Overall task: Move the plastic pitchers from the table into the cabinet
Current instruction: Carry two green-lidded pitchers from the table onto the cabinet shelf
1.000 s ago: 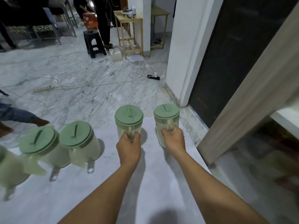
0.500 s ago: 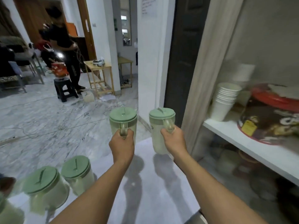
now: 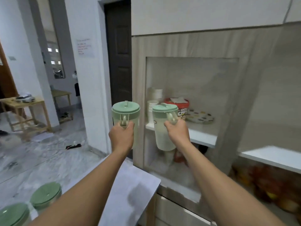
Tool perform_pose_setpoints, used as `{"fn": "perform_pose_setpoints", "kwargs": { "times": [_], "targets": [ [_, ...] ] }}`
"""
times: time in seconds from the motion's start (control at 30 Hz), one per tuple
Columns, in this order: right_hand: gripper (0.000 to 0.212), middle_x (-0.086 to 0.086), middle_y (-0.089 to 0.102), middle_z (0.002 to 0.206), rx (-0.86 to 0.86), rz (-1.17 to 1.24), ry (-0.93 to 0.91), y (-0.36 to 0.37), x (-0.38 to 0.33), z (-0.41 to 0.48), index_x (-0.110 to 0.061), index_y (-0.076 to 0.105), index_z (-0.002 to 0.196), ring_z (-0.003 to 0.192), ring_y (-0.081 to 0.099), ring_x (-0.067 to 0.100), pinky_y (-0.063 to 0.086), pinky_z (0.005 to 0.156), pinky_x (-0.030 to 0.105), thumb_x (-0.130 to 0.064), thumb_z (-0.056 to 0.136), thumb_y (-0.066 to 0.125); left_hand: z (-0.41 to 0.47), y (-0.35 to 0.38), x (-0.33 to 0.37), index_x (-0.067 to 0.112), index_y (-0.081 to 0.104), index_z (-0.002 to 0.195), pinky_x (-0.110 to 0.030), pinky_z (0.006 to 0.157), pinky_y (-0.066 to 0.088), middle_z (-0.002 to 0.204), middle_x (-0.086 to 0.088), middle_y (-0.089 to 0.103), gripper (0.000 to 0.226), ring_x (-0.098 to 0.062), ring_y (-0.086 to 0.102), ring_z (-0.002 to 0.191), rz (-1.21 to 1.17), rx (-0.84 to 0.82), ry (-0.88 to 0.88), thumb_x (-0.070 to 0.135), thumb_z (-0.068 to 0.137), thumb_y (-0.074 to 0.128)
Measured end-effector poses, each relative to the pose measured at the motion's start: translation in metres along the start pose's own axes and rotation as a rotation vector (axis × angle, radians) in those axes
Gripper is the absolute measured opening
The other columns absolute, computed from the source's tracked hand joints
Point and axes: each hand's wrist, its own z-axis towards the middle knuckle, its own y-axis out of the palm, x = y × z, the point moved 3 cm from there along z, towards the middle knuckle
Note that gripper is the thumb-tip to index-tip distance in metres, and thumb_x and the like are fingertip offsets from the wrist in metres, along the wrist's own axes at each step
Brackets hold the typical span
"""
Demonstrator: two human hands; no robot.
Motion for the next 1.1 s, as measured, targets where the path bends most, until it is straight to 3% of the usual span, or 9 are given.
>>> {"fn": "perform_pose_setpoints", "kwargs": {
  "times": [0.1,0.27,0.37,0.53,0.67,0.9,1.1],
  "targets": [
    [0.012,0.003,0.064,0.072,0.11,-0.007,-0.007,-0.059,-0.013,-0.013,-0.008,0.065,0.083,0.067,0.058,0.021,0.043,0.06,0.033,-0.021,0.084,0.063,-0.03,0.019,0.036,0.009,0.064,0.069,-0.037,0.061,0.05,0.064,-0.007,0.066,0.025,-0.027,0.063,0.065,-0.077,-0.082,0.023,0.028,0.083,0.056],
    [0.013,0.005,0.069,0.074,0.252,-0.007,-0.019,-0.151,-0.027,-0.037,-0.012,0.067,0.084,0.067,0.062,0.022,0.053,0.068,0.042,-0.024,0.081,0.065,-0.086,0.053,0.095,0.011,0.064,0.075,-0.026,0.05,0.035,0.068,-0.002,0.063,0.02,-0.014,0.055,0.06,-0.118,-0.199,0.093,0.025,0.088,0.058],
    [0.01,0.007,0.071,0.079,0.311,-0.04,-0.03,-0.206,-0.031,-0.052,-0.014,0.068,0.089,0.068,0.062,0.021,0.052,0.066,0.037,-0.022,0.086,0.064,-0.121,0.079,0.126,0.011,0.066,0.073,-0.027,0.054,0.037,0.067,0.0,0.063,0.02,-0.014,0.054,0.061,-0.151,-0.243,0.128,0.025,0.087,0.059],
    [0.01,-0.001,0.062,0.067,0.423,-0.089,-0.023,-0.301,-0.03,-0.072,-0.011,0.068,0.086,0.061,0.055,0.018,0.041,0.057,0.031,-0.02,0.083,0.064,-0.188,0.123,0.177,0.006,0.06,0.066,-0.03,0.051,0.037,0.059,-0.002,0.058,0.027,-0.016,0.048,0.055,-0.206,-0.338,0.159,0.024,0.086,0.059],
    [0.008,-0.001,0.056,0.063,0.492,-0.144,-0.019,-0.371,-0.025,-0.088,-0.011,0.064,0.081,0.058,0.05,0.018,0.038,0.054,0.03,-0.019,0.084,0.064,-0.238,0.158,0.214,0.01,0.06,0.066,-0.02,0.043,0.035,0.057,0.001,0.055,0.026,-0.011,0.046,0.051,-0.256,-0.427,0.203,0.023,0.088,0.06],
    [0.02,0.006,0.069,0.081,0.618,-0.187,0.015,-0.467,0.0,-0.097,-0.01,0.067,0.093,0.071,0.063,0.021,0.046,0.061,0.033,-0.029,0.087,0.065,-0.303,0.23,0.235,0.01,0.066,0.067,-0.032,0.054,0.045,0.059,0.0,0.062,0.025,-0.018,0.055,0.057,-0.299,-0.545,0.143,0.027,0.085,0.061],
    [0.02,0.003,0.064,0.071,0.708,-0.214,0.041,-0.527,0.028,-0.074,-0.009,0.066,0.086,0.064,0.058,0.021,0.039,0.056,0.031,-0.028,0.085,0.061,-0.328,0.3,0.247,0.01,0.066,0.066,-0.029,0.053,0.042,0.058,0.0,0.06,0.025,-0.018,0.053,0.058,-0.302,-0.582,0.142,0.026,0.084,0.061]
  ]
}}
